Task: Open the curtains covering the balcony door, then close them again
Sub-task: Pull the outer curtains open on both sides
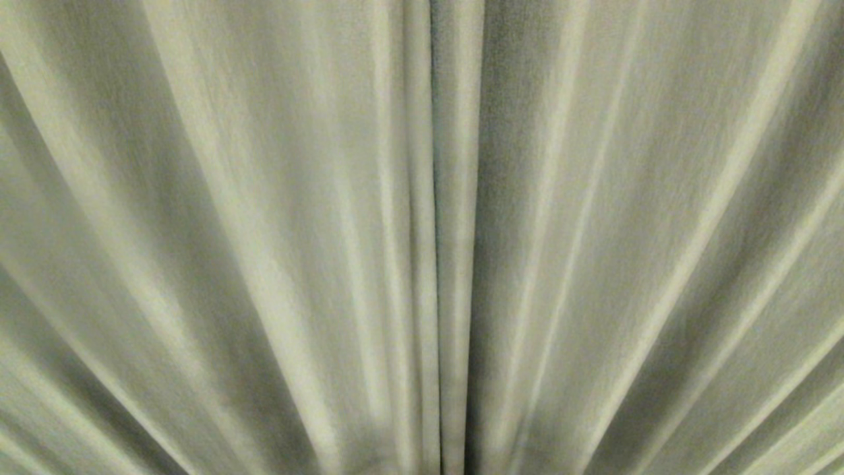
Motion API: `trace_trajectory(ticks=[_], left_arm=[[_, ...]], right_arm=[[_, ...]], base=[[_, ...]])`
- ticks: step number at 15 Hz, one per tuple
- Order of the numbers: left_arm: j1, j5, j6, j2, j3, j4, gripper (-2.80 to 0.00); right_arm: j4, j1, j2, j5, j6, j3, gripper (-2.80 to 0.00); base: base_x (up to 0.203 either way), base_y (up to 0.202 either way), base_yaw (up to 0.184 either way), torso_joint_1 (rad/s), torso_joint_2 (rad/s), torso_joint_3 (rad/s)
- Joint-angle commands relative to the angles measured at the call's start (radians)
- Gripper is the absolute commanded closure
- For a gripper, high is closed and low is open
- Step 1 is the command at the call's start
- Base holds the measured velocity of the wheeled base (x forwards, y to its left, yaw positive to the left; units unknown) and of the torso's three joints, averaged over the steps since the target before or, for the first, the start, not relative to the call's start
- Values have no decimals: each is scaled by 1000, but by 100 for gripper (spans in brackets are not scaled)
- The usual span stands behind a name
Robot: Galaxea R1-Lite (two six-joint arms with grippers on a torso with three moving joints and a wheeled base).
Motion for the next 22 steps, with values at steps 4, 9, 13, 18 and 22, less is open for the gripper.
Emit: trace_trajectory(ticks=[4, 9, 13, 18, 22], left_arm=[[0, 0, 0, 0, 0, -1, 0], [0, 0, 0, 0, 0, -1, 0], [0, 0, 0, 0, 0, -1, 0], [0, 0, 0, 0, 0, 0, 0], [0, 0, 0, 0, 0, -1, 0]], right_arm=[[2, 0, 1, 4, -14, 0, 0], [-21, 0, 39, 22, -154, -1, 0], [-151, 12, 230, 31, -164, -18, 0], [-273, 67, 585, 103, -181, -228, 0], [-297, 170, 784, 265, -220, -473, 0]], base=[[0, 0, 0, 0, 0, 0], [0, 0, 0, 0, 0, 0], [0, 0, 0, 0, 0, 0], [0, 0, 0, 0, 0, 0], [0, 0, 0, 0, 0, 0]])
